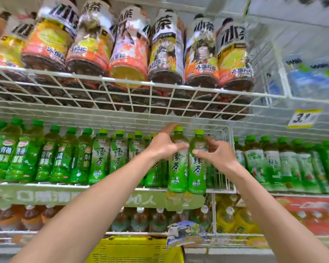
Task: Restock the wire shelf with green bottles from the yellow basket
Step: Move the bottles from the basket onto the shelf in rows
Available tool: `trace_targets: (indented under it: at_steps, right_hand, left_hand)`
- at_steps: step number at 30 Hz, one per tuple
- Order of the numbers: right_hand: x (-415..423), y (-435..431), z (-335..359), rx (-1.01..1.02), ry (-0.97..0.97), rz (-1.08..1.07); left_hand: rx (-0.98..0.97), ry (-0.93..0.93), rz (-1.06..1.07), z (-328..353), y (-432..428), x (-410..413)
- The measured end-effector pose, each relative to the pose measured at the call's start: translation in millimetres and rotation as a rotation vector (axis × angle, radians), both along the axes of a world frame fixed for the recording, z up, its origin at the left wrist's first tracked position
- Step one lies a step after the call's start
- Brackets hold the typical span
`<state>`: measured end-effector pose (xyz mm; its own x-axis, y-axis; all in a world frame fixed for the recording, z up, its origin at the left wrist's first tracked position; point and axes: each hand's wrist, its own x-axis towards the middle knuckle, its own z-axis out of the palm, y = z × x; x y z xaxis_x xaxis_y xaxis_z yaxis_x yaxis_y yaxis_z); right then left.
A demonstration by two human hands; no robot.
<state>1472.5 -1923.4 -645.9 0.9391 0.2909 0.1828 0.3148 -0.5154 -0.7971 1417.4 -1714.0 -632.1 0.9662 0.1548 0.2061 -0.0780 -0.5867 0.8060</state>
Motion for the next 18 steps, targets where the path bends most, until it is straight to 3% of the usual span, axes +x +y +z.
trace_targets:
  at_steps: [2,7,12,18]
  right_hand:
    - [14,-5,-1,-0.051,-0.016,-0.001]
    - [49,-20,-3,-0.085,0.041,0.006]
    - [89,-24,-23,-0.314,0.061,0.027]
    - [116,-14,-42,-0.497,0.13,0.015]
  left_hand:
    - [-0.008,-0.001,0.007,1,0,13]
    - [0.206,0.067,0.044,-4,4,39]
    - [0.25,0.153,0.047,-23,13,58]
    - [0.497,0.259,0.037,-13,15,84]
